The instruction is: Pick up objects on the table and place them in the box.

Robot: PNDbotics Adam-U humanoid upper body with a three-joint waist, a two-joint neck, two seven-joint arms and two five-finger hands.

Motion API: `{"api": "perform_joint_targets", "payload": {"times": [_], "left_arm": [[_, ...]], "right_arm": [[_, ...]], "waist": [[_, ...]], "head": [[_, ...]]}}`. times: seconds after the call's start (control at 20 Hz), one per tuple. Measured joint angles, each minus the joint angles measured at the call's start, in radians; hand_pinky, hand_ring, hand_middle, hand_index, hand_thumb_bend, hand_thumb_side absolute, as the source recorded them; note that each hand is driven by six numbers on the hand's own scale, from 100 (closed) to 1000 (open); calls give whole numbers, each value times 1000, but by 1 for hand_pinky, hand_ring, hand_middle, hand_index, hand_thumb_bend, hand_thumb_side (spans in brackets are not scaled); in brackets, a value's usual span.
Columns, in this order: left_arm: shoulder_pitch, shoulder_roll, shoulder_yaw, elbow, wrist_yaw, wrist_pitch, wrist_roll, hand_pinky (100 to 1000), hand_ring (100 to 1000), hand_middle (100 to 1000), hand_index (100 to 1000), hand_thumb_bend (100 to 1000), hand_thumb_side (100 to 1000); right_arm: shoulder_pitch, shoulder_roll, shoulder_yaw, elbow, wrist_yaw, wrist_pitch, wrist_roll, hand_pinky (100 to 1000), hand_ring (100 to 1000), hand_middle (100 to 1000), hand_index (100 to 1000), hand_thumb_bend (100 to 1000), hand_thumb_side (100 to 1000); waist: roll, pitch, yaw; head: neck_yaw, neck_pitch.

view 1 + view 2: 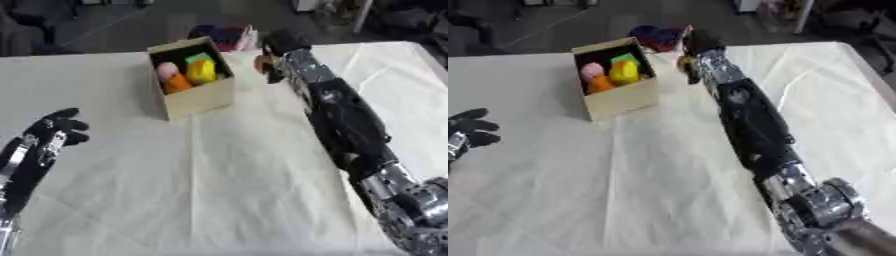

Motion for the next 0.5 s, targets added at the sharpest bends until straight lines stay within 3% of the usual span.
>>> {"api": "perform_joint_targets", "payload": {"times": [0.2,0.5], "left_arm": [[-1,-1,-1,0,0,0,-3,826,704,687,900,100,857],[-9,-5,-6,0,1,-1,-9,826,703,686,899,100,856]], "right_arm": [[-25,45,8,-9,-66,-33,-67,739,466,302,362,100,100],[-39,116,50,73,-160,-81,-137,751,499,380,452,100,100]], "waist": [[0,0,11],[0,0,36]], "head": [[-11,0],[-33,0]]}}
